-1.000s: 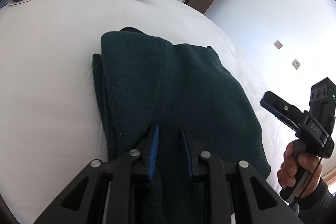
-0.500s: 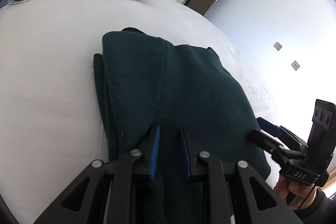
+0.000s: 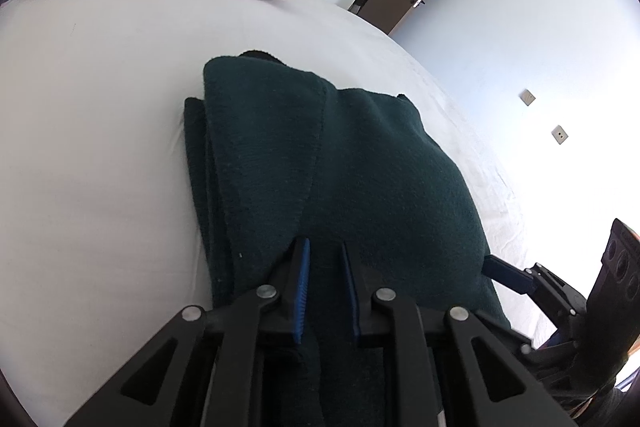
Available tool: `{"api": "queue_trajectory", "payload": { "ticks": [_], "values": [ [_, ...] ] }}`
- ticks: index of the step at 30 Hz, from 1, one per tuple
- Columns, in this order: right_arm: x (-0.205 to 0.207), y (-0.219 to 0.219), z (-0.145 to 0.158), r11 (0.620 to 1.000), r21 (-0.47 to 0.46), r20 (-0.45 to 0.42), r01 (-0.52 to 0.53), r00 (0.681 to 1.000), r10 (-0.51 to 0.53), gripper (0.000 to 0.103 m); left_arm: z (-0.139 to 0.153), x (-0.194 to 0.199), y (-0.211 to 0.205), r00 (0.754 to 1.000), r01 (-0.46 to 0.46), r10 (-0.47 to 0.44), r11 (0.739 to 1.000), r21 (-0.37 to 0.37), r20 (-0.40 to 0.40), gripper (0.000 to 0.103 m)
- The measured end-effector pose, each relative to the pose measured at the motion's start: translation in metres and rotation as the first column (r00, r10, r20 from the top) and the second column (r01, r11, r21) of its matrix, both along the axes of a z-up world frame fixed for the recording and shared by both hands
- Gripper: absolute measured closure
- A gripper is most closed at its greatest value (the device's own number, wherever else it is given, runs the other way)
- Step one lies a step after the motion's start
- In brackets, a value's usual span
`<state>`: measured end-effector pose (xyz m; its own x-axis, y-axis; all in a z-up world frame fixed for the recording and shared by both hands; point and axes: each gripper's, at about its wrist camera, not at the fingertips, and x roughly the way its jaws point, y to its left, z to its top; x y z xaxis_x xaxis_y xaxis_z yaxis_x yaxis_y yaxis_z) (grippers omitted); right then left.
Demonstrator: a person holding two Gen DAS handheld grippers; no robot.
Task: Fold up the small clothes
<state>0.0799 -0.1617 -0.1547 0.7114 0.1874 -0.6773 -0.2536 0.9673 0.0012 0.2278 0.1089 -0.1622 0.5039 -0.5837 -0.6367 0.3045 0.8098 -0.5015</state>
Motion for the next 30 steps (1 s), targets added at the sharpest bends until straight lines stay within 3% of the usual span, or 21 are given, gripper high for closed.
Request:
{"api": "queue_trajectory", "payload": {
  "ticks": [2, 4, 6, 9, 14, 15, 19, 20, 25, 30],
  "values": [
    [-0.001, -0.004, 0.008, 1.0, 0.022, 0.033, 0.016, 0.999, -0.017, 0.035, 0.0, 0.0, 0.0, 1.0, -0.003, 0.003, 1.0, -0.007, -0.002, 0.085],
    [0.003, -0.004, 0.002, 1.0, 0.004, 0.002, 0.01, 1.0, -0.01, 0.035, 0.0, -0.001, 0.0, 1.0, -0.004, 0.004, 1.0, -0.006, -0.002, 0.085],
    [0.013, -0.001, -0.019, 0.998, -0.068, -0.061, -0.007, 0.998, 0.003, 0.032, 0.001, -0.001, -0.001, 1.0, -0.002, 0.002, 1.0, -0.002, -0.001, 0.085],
    [0.003, 0.007, -0.017, 0.989, -0.144, -0.013, -0.03, 1.0, 0.028, 0.03, 0.001, -0.001, 0.0, 1.0, -0.005, 0.005, 1.0, -0.003, 0.0, 0.085],
    [-0.005, -0.034, 0.017, 0.994, 0.101, 0.003, 0.04, 0.999, -0.04, 0.031, 0.014, -0.002, 0.008, 0.998, -0.044, 0.041, 0.997, -0.062, -0.057, 0.086],
    [-0.005, -0.046, 0.024, 0.988, 0.142, -0.001, 0.064, 0.998, -0.064, 0.031, 0.022, -0.007, 0.008, 0.997, -0.06, 0.059, 0.998, -0.036, -0.049, 0.084],
    [-0.005, -0.084, 0.04, 0.958, 0.259, -0.015, 0.122, 0.992, -0.122, 0.031, 0.062, -0.03, -0.007, 0.99, -0.137, 0.128, 0.977, 0.164, 0.067, 0.017],
    [-0.004, -0.09, 0.042, 0.955, 0.263, -0.019, 0.134, 0.991, -0.134, 0.03, 0.069, -0.035, -0.012, 0.986, -0.154, 0.137, 0.967, 0.205, 0.096, 0.011],
    [-0.017, -0.108, 0.048, 0.935, 0.319, -0.053, 0.155, 0.988, -0.145, 0.03, 0.079, -0.048, -0.041, 0.983, -0.159, 0.116, 0.921, 0.354, 0.139, 0.011],
    [-0.019, -0.107, 0.049, 0.938, 0.318, -0.06, 0.141, 0.99, -0.129, 0.03, 0.078, -0.053, -0.043, 0.982, -0.176, 0.129, 0.896, 0.407, 0.139, 0.011]
  ]
}}
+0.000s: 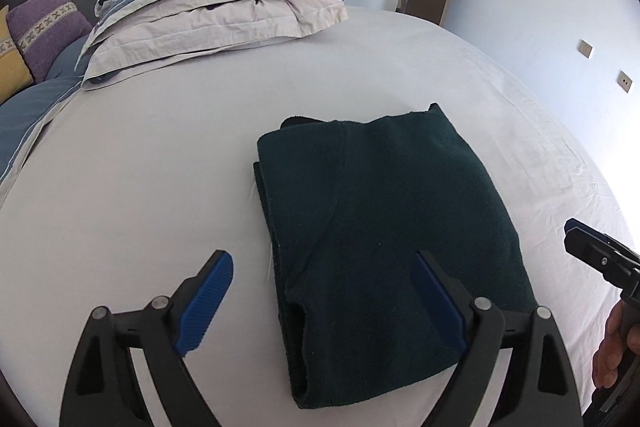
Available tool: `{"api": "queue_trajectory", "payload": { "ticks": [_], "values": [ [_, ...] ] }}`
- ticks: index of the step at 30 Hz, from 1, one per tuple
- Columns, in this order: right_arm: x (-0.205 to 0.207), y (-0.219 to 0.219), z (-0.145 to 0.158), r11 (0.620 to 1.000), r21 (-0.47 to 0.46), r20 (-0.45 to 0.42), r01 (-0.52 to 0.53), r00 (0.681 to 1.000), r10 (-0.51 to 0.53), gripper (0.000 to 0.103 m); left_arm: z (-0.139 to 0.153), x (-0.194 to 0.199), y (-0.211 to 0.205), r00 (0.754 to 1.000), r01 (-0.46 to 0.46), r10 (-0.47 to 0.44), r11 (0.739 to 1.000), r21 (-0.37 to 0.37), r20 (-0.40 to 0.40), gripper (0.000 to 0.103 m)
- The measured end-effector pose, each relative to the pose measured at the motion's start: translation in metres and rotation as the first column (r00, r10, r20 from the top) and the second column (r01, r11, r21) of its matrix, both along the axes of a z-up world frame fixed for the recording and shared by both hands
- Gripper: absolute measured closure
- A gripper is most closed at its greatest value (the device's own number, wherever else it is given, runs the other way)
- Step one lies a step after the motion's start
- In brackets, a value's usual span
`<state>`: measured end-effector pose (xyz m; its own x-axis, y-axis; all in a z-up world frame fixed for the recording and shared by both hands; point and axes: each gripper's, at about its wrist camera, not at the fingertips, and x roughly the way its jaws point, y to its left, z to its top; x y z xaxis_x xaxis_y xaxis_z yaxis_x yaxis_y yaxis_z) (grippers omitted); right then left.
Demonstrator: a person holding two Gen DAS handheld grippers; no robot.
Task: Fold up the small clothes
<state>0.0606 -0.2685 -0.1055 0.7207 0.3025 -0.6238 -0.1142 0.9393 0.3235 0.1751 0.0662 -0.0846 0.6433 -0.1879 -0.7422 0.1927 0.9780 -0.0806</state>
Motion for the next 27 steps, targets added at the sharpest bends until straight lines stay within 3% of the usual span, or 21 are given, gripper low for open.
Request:
{"api": "queue_trajectory", "payload": {
  "ticks": [8, 20, 24, 27],
  "values": [
    [0.014, -0.008, -0.008, 0.996, 0.094, -0.053, 0.001, 0.999, 0.004, 0.03, -0.003, 0.007, 0.008, 1.0, -0.02, 0.02, 0.999, 0.032, -0.012, 0.011],
    [0.048, 0.0, -0.026, 0.991, 0.133, -0.105, 0.008, 0.995, 0.006, 0.028, -0.024, 0.029, 0.01, 0.997, -0.029, 0.032, 0.999, 0.045, -0.064, 0.011],
    [0.061, 0.003, -0.032, 0.989, 0.15, -0.123, 0.01, 0.992, 0.009, 0.026, -0.036, 0.041, 0.019, 0.992, -0.034, 0.029, 0.999, -0.038, -0.122, 0.011],
    [0.074, 0.001, -0.041, 0.981, 0.192, -0.158, 0.024, 0.987, 0.007, 0.026, -0.05, 0.053, 0.03, 0.98, -0.029, -0.008, 0.983, -0.18, -0.199, 0.011]
  ]
}}
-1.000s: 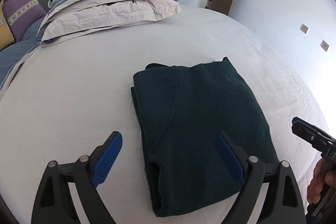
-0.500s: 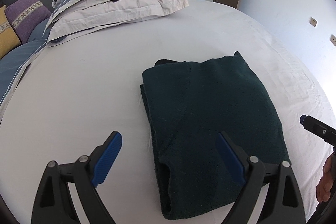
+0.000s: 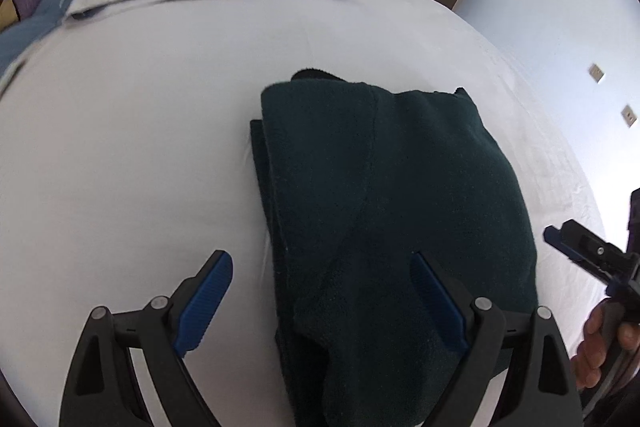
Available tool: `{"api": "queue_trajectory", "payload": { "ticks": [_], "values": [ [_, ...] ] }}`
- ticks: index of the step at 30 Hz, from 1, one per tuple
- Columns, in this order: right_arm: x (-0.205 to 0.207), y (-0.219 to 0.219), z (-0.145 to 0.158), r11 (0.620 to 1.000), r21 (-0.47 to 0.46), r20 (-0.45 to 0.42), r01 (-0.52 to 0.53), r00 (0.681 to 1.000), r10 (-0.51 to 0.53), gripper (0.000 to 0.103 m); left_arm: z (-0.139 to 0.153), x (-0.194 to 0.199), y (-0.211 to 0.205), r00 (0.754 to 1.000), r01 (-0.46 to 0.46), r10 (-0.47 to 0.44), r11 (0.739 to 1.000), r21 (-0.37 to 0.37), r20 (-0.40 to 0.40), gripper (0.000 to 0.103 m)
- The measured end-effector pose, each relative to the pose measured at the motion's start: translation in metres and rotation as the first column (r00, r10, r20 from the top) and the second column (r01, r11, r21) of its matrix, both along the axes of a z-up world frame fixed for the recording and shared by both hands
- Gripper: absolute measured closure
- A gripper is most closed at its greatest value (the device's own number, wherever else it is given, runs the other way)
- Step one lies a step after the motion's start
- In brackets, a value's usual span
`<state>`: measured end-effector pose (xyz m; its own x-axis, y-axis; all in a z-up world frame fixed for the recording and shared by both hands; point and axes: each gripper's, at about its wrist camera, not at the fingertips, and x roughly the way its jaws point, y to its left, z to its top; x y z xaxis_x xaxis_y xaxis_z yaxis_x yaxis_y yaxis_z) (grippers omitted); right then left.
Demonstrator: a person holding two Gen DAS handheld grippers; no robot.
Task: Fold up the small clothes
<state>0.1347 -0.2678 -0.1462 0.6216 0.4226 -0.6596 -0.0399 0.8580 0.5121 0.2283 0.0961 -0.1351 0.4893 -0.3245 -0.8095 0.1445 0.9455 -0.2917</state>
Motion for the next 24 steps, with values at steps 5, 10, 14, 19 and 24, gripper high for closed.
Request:
{"api": "queue_trajectory", "payload": {
  "ticks": [5, 10, 14, 19, 24],
  "values": [
    [0.024, -0.008, -0.021, 0.996, 0.087, -0.082, 0.025, 0.996, -0.017, 0.026, -0.017, 0.013, 0.014, 0.997, -0.005, -0.005, 0.991, -0.131, -0.081, 0.019],
    [0.045, -0.008, -0.042, 0.989, 0.146, -0.147, 0.008, 0.989, 0.014, 0.026, -0.024, 0.027, 0.037, 0.989, -0.049, -0.001, 0.939, -0.339, -0.145, 0.02],
    [0.059, 0.001, -0.053, 0.978, 0.208, -0.162, -0.018, 0.985, 0.053, 0.026, -0.033, 0.038, 0.046, 0.979, -0.077, -0.018, 0.889, -0.451, -0.203, 0.023],
    [0.077, 0.019, -0.057, 0.976, 0.213, -0.167, -0.051, 0.982, 0.088, 0.027, -0.04, 0.048, 0.037, 0.965, -0.064, -0.079, 0.852, -0.52, -0.248, 0.028],
    [0.094, 0.032, -0.061, 0.981, 0.184, -0.19, -0.064, 0.977, 0.099, 0.046, -0.05, 0.052, 0.036, 0.958, -0.116, -0.04, 0.852, -0.511, -0.285, 0.064]
  ]
}}
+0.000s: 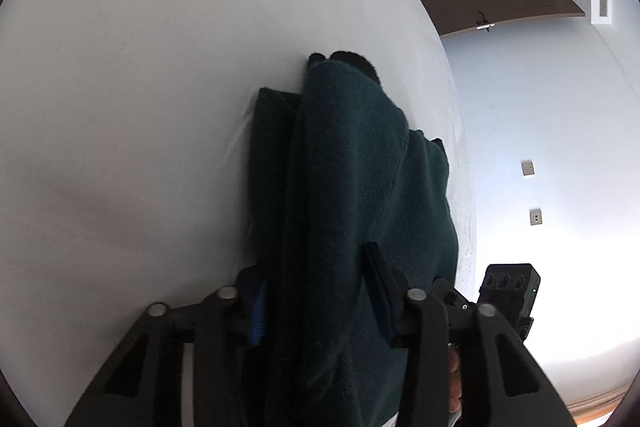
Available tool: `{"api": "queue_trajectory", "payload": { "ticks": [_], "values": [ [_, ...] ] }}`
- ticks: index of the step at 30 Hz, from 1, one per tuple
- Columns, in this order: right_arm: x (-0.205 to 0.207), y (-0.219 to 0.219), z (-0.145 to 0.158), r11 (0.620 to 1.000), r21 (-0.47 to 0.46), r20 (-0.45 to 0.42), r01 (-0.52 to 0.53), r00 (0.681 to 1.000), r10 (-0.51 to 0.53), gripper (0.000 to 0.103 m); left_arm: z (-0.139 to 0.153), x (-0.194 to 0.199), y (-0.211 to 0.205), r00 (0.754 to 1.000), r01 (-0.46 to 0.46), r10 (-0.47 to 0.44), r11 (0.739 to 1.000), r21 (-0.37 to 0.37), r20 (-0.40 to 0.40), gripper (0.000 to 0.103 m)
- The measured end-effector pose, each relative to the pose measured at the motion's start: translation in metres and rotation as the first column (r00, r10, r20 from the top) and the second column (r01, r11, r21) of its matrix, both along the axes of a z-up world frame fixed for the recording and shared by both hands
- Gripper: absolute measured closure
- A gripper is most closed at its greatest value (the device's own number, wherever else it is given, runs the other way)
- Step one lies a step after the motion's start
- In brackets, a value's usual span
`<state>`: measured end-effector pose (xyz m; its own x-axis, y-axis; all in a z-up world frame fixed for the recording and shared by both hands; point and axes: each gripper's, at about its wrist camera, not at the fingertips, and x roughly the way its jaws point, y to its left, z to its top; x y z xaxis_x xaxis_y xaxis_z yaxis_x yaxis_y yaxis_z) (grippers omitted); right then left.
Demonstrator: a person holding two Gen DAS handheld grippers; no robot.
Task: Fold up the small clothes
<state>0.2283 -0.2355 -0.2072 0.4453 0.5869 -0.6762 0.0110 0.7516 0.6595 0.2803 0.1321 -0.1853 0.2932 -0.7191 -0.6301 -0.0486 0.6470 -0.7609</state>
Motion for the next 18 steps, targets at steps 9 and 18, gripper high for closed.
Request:
{"api": "queue_trajectory", "payload": {
  "ticks": [9, 18],
  "values": [
    [-0.01, 0.015, 0.028, 1.0, -0.03, 0.054, 0.004, 0.999, -0.003, 0.065, 0.013, -0.007, -0.009, 1.0, -0.014, 0.015, 0.999, -0.037, 0.014, 0.079],
    [-0.059, 0.017, 0.071, 0.998, 0.066, 0.116, -0.004, 0.993, -0.004, 0.067, 0.072, -0.056, -0.021, 0.994, 0.043, -0.036, 0.997, -0.063, 0.103, 0.079]
  ]
}}
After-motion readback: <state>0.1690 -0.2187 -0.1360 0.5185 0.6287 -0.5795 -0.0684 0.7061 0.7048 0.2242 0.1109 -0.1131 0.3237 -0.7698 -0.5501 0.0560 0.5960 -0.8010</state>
